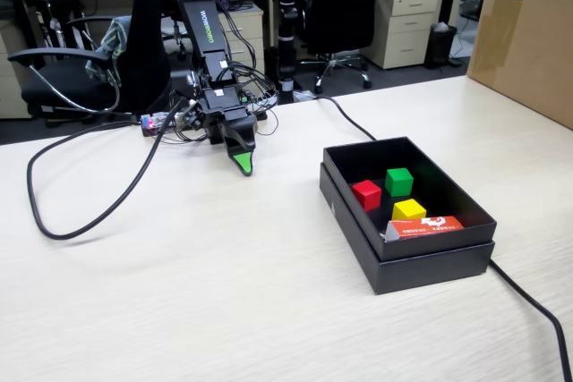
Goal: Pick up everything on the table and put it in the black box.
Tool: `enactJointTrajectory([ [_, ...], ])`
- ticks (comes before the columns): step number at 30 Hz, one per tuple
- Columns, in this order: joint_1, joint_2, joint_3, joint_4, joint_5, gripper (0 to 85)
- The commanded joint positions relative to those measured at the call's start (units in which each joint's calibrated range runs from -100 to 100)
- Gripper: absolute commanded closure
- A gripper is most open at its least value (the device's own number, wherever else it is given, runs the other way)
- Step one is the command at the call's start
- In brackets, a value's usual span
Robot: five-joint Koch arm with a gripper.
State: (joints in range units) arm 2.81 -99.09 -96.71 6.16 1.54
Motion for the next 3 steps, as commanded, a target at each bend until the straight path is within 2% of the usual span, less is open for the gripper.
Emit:
enactJointTrajectory([
  [1,0.00,0.36,-0.84,-2.40,-0.10,37.0],
  [3,0.00,0.36,-0.84,-2.40,-0.10,37.0],
])
